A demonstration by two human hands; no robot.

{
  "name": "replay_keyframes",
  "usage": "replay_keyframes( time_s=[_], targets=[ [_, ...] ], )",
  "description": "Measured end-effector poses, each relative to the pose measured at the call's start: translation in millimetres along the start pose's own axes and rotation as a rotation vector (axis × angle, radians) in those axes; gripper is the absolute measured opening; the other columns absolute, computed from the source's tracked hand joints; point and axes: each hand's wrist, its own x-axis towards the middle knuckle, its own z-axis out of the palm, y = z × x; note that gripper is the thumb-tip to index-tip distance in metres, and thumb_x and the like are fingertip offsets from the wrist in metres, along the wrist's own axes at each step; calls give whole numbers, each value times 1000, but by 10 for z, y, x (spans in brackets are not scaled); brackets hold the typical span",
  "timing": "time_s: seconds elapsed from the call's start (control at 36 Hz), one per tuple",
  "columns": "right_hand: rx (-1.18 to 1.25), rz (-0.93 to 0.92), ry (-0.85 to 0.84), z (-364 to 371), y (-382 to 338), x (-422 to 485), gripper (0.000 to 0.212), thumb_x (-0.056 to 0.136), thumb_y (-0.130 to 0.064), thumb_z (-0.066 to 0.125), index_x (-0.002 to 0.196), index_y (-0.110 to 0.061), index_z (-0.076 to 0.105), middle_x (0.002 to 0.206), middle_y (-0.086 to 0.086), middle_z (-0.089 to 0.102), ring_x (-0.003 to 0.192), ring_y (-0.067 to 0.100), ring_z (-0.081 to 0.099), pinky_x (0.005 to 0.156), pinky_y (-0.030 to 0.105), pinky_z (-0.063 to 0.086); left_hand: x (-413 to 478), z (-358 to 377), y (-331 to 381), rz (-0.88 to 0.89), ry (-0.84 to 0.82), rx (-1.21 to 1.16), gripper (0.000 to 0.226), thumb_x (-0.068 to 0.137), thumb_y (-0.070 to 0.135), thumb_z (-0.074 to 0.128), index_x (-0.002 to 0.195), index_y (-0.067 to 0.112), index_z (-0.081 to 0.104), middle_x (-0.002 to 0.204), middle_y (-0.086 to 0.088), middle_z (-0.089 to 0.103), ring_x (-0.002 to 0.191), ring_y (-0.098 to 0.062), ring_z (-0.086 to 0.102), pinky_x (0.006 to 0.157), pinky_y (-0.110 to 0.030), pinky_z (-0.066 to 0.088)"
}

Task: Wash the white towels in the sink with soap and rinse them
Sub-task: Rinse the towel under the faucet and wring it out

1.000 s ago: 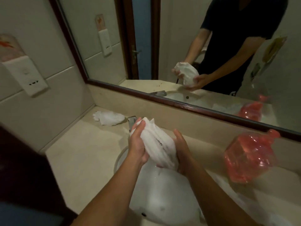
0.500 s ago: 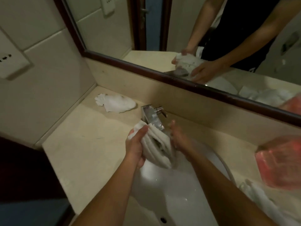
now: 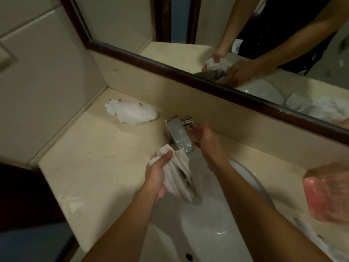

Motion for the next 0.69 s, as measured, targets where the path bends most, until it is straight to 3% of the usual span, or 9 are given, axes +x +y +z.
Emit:
replay_keyframes(
  time_s=[0.08,0.17,0.25,0.36,0.42,0.47,0.53,0.61,0.69],
  targets=[
    [7,-12,5,-44,49,40,118,70,-106,16,131,-21,71,134,-3,73,129,16,63,119,53,42,-34,53,-45,27,54,2,54,64,27,90,110,12,66,107,-24,75,101,-40,73,101,-59,56],
    [13,-28,-7,-102,8,39,126,68,-102,13,142,-15,66,140,4,70,135,21,59,121,54,40,-101,89,-104,57,106,23,56,62,25,94,111,12,68,106,-21,78,98,-37,76,93,-49,61],
    [-29,-43,-28,-137,-69,32,127,70,-101,12,151,-15,58,146,7,65,138,24,56,120,55,41,-130,82,-153,88,140,62,70,58,38,97,118,12,71,111,-18,79,109,-39,75,103,-55,57],
    [-103,-83,-67,-167,-34,119,95,97,-82,17,151,-14,56,149,9,63,136,25,56,117,56,43,-190,75,-246,99,183,96,77,55,50,97,119,16,71,112,-17,79,112,-40,74,106,-61,54],
    [-163,-136,-78,-201,22,123,76,105,-70,28,143,-14,62,142,9,66,125,22,60,112,47,47,-192,58,-305,76,213,68,86,54,55,100,124,18,70,115,-16,78,113,-41,73,104,-63,55],
    [-240,-180,-71,-276,166,57,55,112,-53,38,124,-10,70,118,7,71,103,17,61,89,27,49,-174,47,-376,52,238,24,95,50,60,102,129,21,68,118,-15,78,115,-41,72,104,-62,55],
    [-302,-172,-54,-358,382,-63,47,113,-48,42,106,-10,70,96,2,67,87,16,58,69,25,44,-172,66,-436,56,241,-32,93,53,58,101,130,20,67,118,-18,77,112,-42,73,102,-64,56],
    [-358,-63,-39,-454,776,-195,34,109,-50,48,110,-23,70,105,0,70,98,18,64,79,32,45,-129,136,-511,24,204,-136,104,49,58,101,136,14,65,122,-24,75,113,-44,73,104,-67,53],
    [-200,206,-86,-471,1092,-246,30,107,-55,49,122,-32,61,126,3,66,113,25,64,92,42,53,-14,192,-585,-21,118,-236,120,39,64,101,140,8,65,129,-26,71,119,-45,70,110,-63,50]
  ],
)
